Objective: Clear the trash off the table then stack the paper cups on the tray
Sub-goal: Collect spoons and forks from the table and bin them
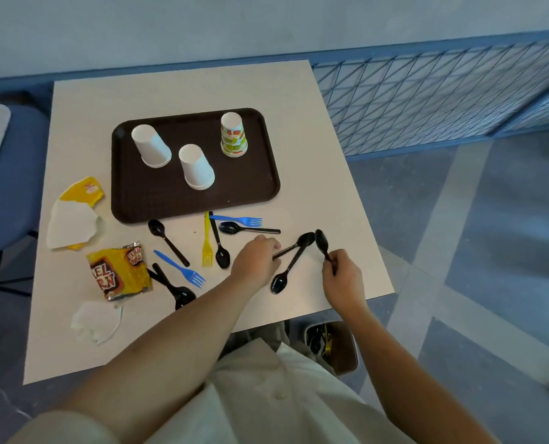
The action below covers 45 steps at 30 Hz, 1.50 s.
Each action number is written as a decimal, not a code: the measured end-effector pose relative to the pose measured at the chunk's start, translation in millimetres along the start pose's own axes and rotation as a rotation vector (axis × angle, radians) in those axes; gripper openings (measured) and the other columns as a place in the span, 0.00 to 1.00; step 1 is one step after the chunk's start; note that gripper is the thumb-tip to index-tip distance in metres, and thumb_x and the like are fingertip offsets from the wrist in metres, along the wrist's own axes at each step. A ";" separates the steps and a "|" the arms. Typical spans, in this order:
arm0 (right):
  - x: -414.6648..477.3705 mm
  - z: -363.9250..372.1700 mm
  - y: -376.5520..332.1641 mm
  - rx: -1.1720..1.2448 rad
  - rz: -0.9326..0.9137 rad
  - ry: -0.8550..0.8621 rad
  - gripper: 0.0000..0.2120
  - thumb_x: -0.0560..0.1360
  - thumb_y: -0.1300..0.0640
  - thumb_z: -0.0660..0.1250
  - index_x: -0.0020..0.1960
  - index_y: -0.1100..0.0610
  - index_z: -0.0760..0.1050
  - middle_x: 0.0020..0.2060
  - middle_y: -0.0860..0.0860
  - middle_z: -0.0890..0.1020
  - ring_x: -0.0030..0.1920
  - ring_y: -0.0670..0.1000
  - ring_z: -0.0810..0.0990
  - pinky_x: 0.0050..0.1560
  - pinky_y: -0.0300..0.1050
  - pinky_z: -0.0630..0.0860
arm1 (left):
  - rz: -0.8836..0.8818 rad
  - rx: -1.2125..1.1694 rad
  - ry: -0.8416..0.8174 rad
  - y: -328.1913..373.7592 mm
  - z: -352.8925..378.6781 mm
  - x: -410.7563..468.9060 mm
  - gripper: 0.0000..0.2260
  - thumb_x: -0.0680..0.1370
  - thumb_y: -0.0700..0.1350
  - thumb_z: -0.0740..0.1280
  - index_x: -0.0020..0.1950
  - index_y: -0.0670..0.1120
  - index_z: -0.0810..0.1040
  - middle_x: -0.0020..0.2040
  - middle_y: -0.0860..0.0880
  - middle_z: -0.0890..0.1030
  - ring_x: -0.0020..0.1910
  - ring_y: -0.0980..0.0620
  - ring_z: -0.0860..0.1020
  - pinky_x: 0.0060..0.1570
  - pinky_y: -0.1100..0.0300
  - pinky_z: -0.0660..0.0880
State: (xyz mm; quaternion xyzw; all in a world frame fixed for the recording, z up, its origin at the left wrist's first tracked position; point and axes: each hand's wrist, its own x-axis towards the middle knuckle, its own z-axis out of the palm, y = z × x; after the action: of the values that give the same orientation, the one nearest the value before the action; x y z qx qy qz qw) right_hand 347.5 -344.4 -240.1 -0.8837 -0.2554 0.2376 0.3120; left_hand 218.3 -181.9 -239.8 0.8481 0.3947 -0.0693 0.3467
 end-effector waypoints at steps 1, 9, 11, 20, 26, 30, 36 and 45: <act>1.4 0.5 -3.2 0.073 0.089 -0.026 0.04 0.82 0.59 0.59 0.52 0.55 0.72 0.43 0.51 0.80 0.42 0.54 0.78 0.37 0.46 0.71 | 0.003 0.054 -0.018 2.4 4.1 3.2 0.16 0.81 0.47 0.69 0.68 0.50 0.77 0.61 0.49 0.77 0.60 0.48 0.77 0.58 0.51 0.78; 28.9 21.2 -29.7 0.101 0.220 -0.175 0.06 0.79 0.55 0.64 0.53 0.57 0.70 0.40 0.50 0.78 0.37 0.49 0.76 0.33 0.43 0.69 | -0.027 0.075 -0.032 4.1 21.3 13.5 0.09 0.82 0.44 0.67 0.61 0.47 0.79 0.56 0.47 0.77 0.57 0.47 0.77 0.52 0.54 0.76; 34.9 24.7 -32.9 0.080 0.153 -0.162 0.05 0.79 0.58 0.64 0.54 0.56 0.70 0.39 0.51 0.79 0.36 0.52 0.77 0.33 0.44 0.72 | -0.058 0.034 -0.037 4.0 16.2 15.3 0.10 0.82 0.44 0.67 0.63 0.47 0.79 0.57 0.47 0.77 0.57 0.47 0.77 0.53 0.57 0.74; 52.2 24.5 -22.0 -0.354 -0.339 -0.464 0.20 0.77 0.63 0.62 0.67 0.51 0.75 0.52 0.52 0.79 0.50 0.57 0.79 0.49 0.51 0.78 | -0.193 -0.130 0.031 -12.0 -26.3 4.9 0.10 0.82 0.42 0.63 0.60 0.45 0.80 0.56 0.47 0.80 0.55 0.46 0.79 0.53 0.54 0.75; 70.6 19.2 -19.6 -0.628 -0.589 -0.497 0.11 0.81 0.52 0.64 0.63 0.53 0.75 0.56 0.54 0.69 0.47 0.58 0.78 0.45 0.56 0.79 | -0.446 -0.286 0.096 -24.5 -35.6 -4.6 0.11 0.86 0.46 0.58 0.62 0.44 0.77 0.50 0.47 0.79 0.45 0.50 0.76 0.38 0.57 0.69; 73.9 10.6 -15.0 -0.643 -0.762 -0.313 0.09 0.82 0.52 0.63 0.59 0.52 0.77 0.59 0.53 0.72 0.53 0.56 0.73 0.51 0.53 0.76 | -0.505 -0.351 0.219 -35.4 -37.1 -12.9 0.12 0.87 0.48 0.55 0.55 0.42 0.74 0.45 0.44 0.78 0.40 0.49 0.76 0.33 0.55 0.68; 78.5 31.2 -59.6 -0.472 -0.596 -0.242 0.07 0.78 0.64 0.60 0.53 0.57 0.73 0.45 0.51 0.78 0.48 0.56 0.70 0.47 0.55 0.72 | -0.446 -0.315 0.357 -61.9 -53.0 -21.4 0.04 0.82 0.43 0.65 0.56 0.49 0.76 0.40 0.49 0.79 0.35 0.51 0.77 0.34 0.56 0.73; 80.5 73.4 -82.9 -0.549 -0.408 -0.354 0.14 0.79 0.57 0.61 0.63 0.55 0.71 0.41 0.56 0.74 0.44 0.59 0.71 0.48 0.52 0.70 | -0.230 0.242 0.204 -99.4 -70.0 -7.1 0.16 0.81 0.46 0.66 0.65 0.61 0.81 0.49 0.54 0.85 0.52 0.47 0.79 0.49 0.53 0.64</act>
State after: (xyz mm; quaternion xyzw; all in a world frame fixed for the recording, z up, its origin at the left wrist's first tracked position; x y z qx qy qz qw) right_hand 340.7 -208.6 -256.1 -0.8109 -0.5298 0.2422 0.0558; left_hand 131.2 -96.8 -237.5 0.8355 0.5110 -0.0691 0.1900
